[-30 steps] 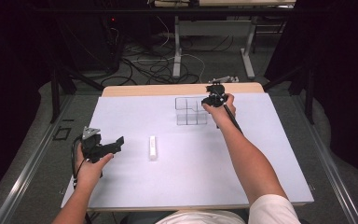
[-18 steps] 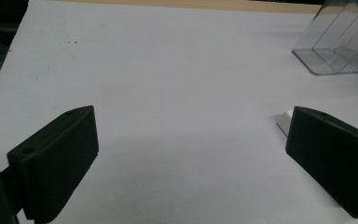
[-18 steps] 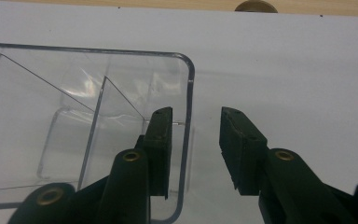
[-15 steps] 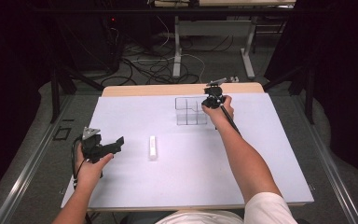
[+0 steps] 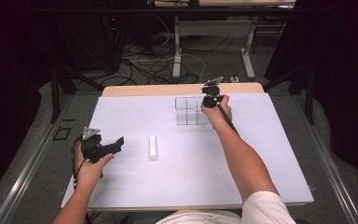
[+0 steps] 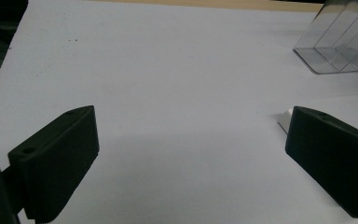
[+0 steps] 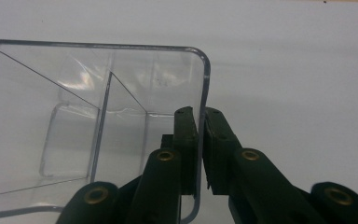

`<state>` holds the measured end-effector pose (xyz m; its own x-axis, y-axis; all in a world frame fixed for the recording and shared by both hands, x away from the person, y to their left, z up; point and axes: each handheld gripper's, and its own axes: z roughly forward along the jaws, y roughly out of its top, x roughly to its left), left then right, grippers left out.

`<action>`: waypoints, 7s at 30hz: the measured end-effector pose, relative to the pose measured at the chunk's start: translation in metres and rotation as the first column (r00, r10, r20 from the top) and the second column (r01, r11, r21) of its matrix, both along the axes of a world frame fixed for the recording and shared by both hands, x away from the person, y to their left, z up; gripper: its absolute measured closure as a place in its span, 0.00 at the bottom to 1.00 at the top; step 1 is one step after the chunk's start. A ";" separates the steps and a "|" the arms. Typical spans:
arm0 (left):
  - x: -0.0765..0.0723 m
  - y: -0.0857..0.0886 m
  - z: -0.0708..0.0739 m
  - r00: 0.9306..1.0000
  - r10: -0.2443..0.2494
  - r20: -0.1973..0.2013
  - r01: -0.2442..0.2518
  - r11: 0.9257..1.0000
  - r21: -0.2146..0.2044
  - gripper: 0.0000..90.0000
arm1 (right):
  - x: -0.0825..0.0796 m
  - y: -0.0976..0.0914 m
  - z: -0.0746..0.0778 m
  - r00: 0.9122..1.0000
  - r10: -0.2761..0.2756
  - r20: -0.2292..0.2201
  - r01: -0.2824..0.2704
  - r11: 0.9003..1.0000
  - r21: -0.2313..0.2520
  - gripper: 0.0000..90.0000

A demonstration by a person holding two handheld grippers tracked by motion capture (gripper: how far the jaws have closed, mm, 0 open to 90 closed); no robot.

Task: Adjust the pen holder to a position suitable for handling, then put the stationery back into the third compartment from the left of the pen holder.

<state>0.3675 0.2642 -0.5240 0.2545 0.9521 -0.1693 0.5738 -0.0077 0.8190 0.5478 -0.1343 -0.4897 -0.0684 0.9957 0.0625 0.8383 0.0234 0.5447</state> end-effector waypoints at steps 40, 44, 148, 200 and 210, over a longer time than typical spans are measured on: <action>0.001 -0.002 -0.002 1.000 0.002 -0.002 -0.002 1.000 0.010 0.03 | -0.043 0.008 0.007 0.993 0.032 -0.116 -0.030 0.999 0.019 0.98; 0.002 -0.002 -0.002 1.000 0.001 -0.001 -0.001 1.000 0.010 0.03 | -0.047 0.008 0.006 0.992 0.052 -0.111 -0.048 0.998 0.034 0.98; -0.007 -0.042 0.011 0.995 -0.091 -0.036 0.090 0.995 -0.033 0.19 | -0.149 -0.131 -0.024 0.917 0.260 0.304 -0.275 0.961 0.008 0.11; 0.025 -0.109 -0.003 0.897 -0.099 -0.431 0.046 0.990 -0.131 0.46 | -0.148 -0.130 -0.036 0.933 0.250 0.259 -0.275 0.959 0.063 0.12; 0.027 -0.113 -0.011 0.877 -0.087 -0.472 0.011 0.987 -0.160 0.53 | -0.148 -0.131 -0.037 0.936 0.247 0.252 -0.271 0.960 0.068 0.12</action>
